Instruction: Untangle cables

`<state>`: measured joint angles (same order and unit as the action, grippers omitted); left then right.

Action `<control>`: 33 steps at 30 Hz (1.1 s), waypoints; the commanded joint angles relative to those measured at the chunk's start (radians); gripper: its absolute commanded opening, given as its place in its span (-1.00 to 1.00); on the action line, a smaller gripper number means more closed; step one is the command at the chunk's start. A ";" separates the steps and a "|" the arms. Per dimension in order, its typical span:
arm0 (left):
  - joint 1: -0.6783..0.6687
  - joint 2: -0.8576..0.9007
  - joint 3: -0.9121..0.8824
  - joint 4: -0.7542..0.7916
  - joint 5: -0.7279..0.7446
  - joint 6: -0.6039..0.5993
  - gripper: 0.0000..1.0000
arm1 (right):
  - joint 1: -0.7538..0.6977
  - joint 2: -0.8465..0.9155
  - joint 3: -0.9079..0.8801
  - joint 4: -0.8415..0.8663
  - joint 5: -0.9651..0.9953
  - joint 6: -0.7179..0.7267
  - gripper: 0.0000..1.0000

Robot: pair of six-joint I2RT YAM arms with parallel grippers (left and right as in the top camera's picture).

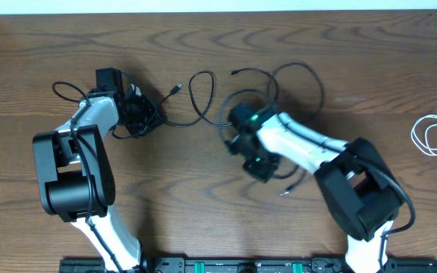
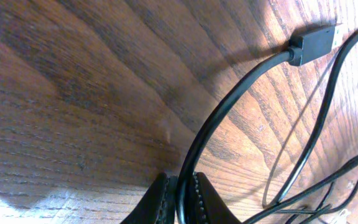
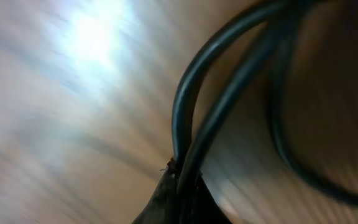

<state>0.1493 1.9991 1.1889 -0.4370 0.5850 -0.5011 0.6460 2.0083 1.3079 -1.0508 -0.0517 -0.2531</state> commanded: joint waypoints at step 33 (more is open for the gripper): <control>0.002 0.014 -0.005 -0.007 -0.063 -0.002 -0.74 | -0.357 -0.156 0.167 0.017 -0.016 -0.238 0.47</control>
<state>0.1493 1.9991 1.1889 -0.4370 0.5850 -0.5011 0.3222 1.8698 1.4590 -1.0447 0.0353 -0.4065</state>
